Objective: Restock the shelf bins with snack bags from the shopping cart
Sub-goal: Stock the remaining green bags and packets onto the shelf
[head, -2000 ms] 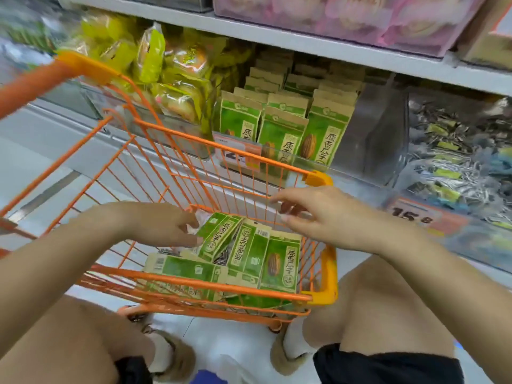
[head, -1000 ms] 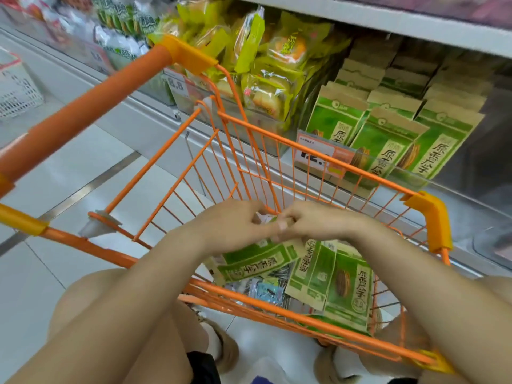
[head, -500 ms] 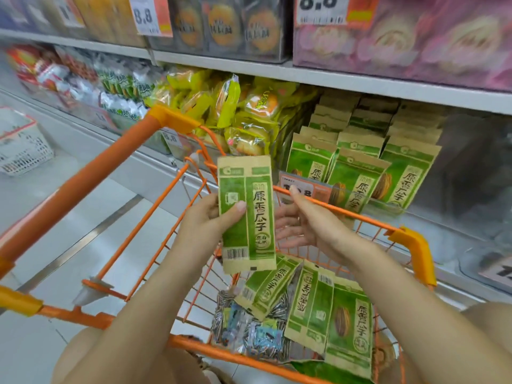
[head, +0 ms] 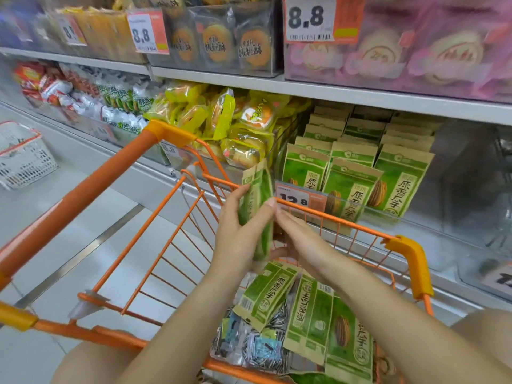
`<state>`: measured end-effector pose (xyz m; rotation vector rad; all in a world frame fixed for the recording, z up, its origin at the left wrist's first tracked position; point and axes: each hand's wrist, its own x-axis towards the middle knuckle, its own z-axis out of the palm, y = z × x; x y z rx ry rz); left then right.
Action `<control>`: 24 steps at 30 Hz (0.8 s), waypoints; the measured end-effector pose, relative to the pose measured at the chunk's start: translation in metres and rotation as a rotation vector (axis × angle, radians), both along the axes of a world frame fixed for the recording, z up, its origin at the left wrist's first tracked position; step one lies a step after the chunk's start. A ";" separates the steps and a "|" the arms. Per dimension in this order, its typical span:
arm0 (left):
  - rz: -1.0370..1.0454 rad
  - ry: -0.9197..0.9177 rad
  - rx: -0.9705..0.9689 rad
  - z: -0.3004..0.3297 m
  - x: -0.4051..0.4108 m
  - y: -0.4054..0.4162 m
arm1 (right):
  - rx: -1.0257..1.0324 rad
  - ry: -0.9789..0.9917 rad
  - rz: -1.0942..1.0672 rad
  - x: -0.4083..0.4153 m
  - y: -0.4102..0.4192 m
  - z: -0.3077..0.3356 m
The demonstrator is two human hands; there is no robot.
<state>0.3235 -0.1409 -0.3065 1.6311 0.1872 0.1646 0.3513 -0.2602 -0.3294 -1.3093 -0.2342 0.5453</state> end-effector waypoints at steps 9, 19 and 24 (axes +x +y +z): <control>-0.004 0.200 -0.591 0.006 0.005 0.013 | -0.109 0.029 -0.035 0.009 -0.007 -0.003; -0.165 0.230 0.158 -0.015 0.002 -0.006 | -0.113 -0.131 -0.276 0.003 -0.052 0.027; -1.304 0.543 1.018 -0.037 -0.017 -0.032 | -0.234 -0.238 -0.415 -0.014 -0.079 0.004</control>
